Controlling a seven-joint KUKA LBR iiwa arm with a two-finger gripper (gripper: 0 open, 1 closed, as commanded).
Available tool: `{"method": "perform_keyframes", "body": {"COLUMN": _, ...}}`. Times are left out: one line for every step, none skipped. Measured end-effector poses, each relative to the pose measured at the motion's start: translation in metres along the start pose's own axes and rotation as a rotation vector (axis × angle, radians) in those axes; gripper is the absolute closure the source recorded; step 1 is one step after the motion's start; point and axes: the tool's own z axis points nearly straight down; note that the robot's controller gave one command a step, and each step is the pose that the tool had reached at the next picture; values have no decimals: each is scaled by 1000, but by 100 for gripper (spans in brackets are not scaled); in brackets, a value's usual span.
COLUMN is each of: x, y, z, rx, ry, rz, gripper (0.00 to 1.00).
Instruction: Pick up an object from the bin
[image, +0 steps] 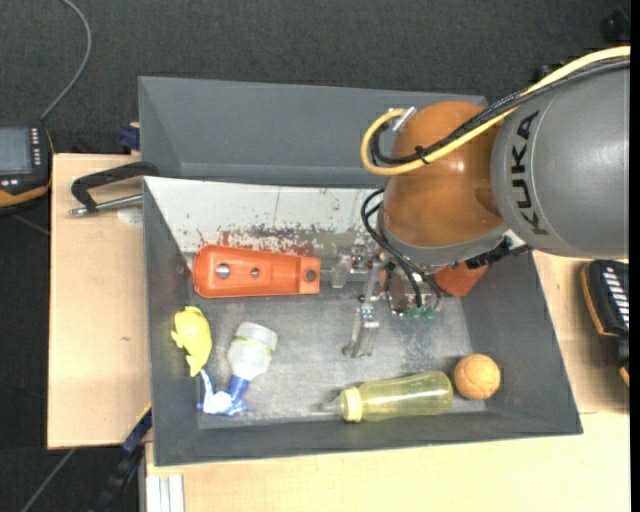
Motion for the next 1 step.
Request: {"method": "perform_keyframes", "body": {"x": -2, "y": 0, "z": -5, "rx": -1, "ry": -9, "rz": 1, "gripper": 0}}
